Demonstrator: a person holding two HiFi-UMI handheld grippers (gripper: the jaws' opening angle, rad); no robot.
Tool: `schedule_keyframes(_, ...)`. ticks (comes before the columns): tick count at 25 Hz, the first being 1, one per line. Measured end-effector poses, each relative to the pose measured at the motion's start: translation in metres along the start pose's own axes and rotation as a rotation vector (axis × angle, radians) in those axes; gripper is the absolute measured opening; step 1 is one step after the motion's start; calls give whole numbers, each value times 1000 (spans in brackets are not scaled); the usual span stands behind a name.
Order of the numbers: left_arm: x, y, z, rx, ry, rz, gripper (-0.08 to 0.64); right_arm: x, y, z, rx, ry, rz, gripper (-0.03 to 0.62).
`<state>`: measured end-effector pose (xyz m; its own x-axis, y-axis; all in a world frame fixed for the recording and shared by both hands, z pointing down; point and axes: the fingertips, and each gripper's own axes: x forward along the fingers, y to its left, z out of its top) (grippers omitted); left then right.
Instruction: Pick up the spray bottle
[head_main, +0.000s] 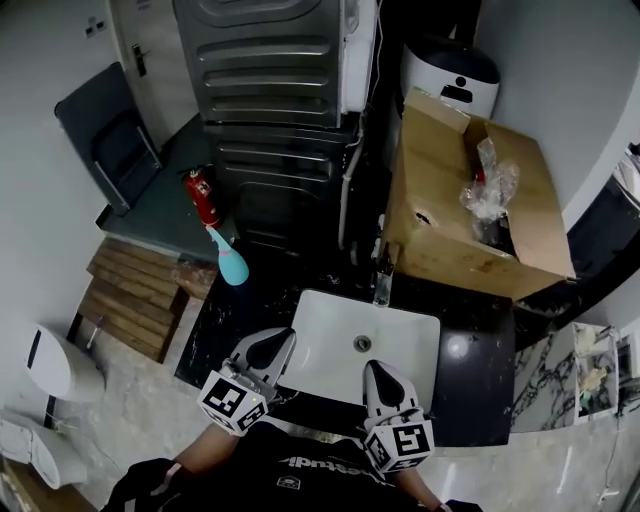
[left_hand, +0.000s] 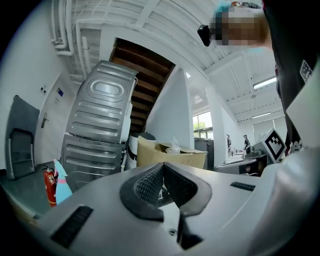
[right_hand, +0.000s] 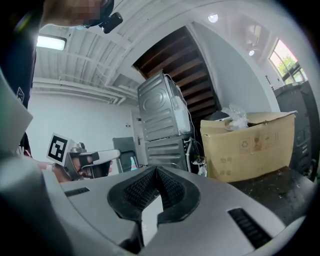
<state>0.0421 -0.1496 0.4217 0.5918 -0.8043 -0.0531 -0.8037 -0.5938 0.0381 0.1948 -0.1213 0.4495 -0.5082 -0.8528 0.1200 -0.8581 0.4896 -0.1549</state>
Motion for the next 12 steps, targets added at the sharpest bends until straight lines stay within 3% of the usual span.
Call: schedule_keyframes(12, -18, 88, 4, 39, -22, 44, 17, 56, 39, 2, -14, 26, -7, 37)
